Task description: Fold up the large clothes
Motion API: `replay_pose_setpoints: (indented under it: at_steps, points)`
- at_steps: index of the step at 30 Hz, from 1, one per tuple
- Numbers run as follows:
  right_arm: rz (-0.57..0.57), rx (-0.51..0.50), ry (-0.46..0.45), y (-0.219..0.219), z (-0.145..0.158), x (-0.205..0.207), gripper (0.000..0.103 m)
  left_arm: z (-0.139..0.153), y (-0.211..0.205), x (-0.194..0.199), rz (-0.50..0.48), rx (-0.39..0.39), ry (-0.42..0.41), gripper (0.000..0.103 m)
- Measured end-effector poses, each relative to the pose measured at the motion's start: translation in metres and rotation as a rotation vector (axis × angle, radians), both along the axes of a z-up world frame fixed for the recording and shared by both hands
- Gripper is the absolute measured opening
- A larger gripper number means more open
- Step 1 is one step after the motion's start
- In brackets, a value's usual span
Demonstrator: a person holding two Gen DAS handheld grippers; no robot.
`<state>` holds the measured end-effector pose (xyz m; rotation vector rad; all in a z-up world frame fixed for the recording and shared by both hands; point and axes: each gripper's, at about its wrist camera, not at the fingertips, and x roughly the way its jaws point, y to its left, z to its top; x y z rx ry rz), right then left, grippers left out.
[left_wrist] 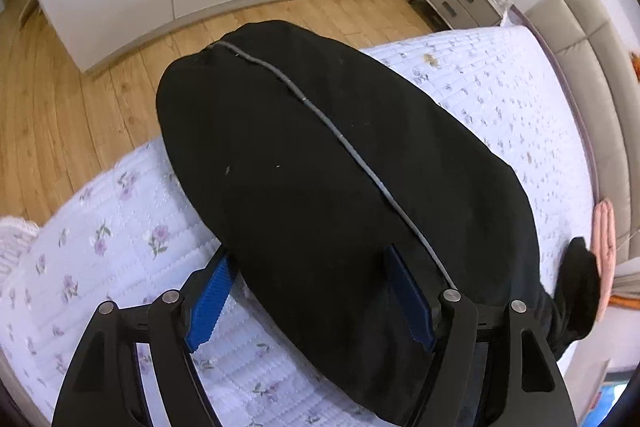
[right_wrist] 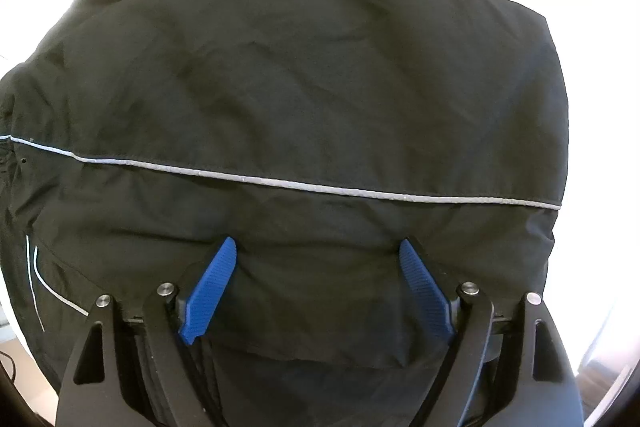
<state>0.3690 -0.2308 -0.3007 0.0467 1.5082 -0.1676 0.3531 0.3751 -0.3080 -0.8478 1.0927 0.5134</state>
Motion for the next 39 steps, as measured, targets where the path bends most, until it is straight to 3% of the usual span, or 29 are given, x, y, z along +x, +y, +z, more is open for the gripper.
replay_pose_setpoints:
  at_steps: [2,4,6,8,11,18,24,27,30,32,34,36,38,39]
  points:
    - [-0.002,-0.001,-0.001,0.004,-0.002,0.000,0.086,0.000,-0.001,0.001,-0.013,0.015,0.005,0.076]
    - [-0.001,-0.001,-0.004,0.005,-0.002,-0.001,0.086,0.001,-0.003,0.006,-0.032,0.044,0.014,0.067]
    - [-0.001,0.000,-0.007,0.005,-0.002,-0.002,0.087,0.009,-0.006,0.008,-0.073,0.103,0.022,0.027]
    - [0.003,0.001,-0.011,0.006,-0.001,-0.004,0.087,0.023,-0.009,0.009,-0.098,0.123,-0.014,0.018]
    - [0.006,0.004,-0.017,0.006,-0.003,-0.006,0.087,0.054,-0.028,0.011,-0.147,0.179,-0.073,0.015]
    - [0.018,0.023,-0.022,0.004,-0.005,-0.009,0.089,0.150,-0.123,0.015,-0.380,0.329,-0.263,0.014]
    - [0.038,0.032,-0.034,-0.001,-0.006,-0.012,0.089,0.192,-0.232,0.020,-0.637,0.445,-0.370,0.014]
    - [0.043,0.050,-0.039,-0.005,-0.003,-0.014,0.089,0.189,-0.296,0.018,-0.802,0.536,-0.374,0.014]
    - [0.033,0.092,-0.050,-0.014,0.004,-0.017,0.087,0.172,-0.358,0.012,-0.970,0.534,-0.371,0.014]
    - [0.021,0.118,-0.060,-0.022,0.009,-0.019,0.087,0.151,-0.404,0.002,-1.098,0.585,-0.349,0.015]
    - [0.004,0.137,-0.074,-0.032,0.015,-0.022,0.087,0.126,-0.436,-0.006,-1.198,0.610,-0.294,0.021]
    - [-0.013,0.162,-0.092,-0.043,0.022,-0.024,0.087,0.093,-0.463,-0.016,-1.301,0.585,-0.219,0.042]
    - [-0.021,0.185,-0.113,-0.051,0.029,-0.026,0.087,0.074,-0.475,-0.027,-1.344,0.556,-0.180,0.057]
    - [-0.022,0.197,-0.124,-0.054,0.033,-0.026,0.087,0.067,-0.477,-0.031,-1.361,0.548,-0.157,0.059]
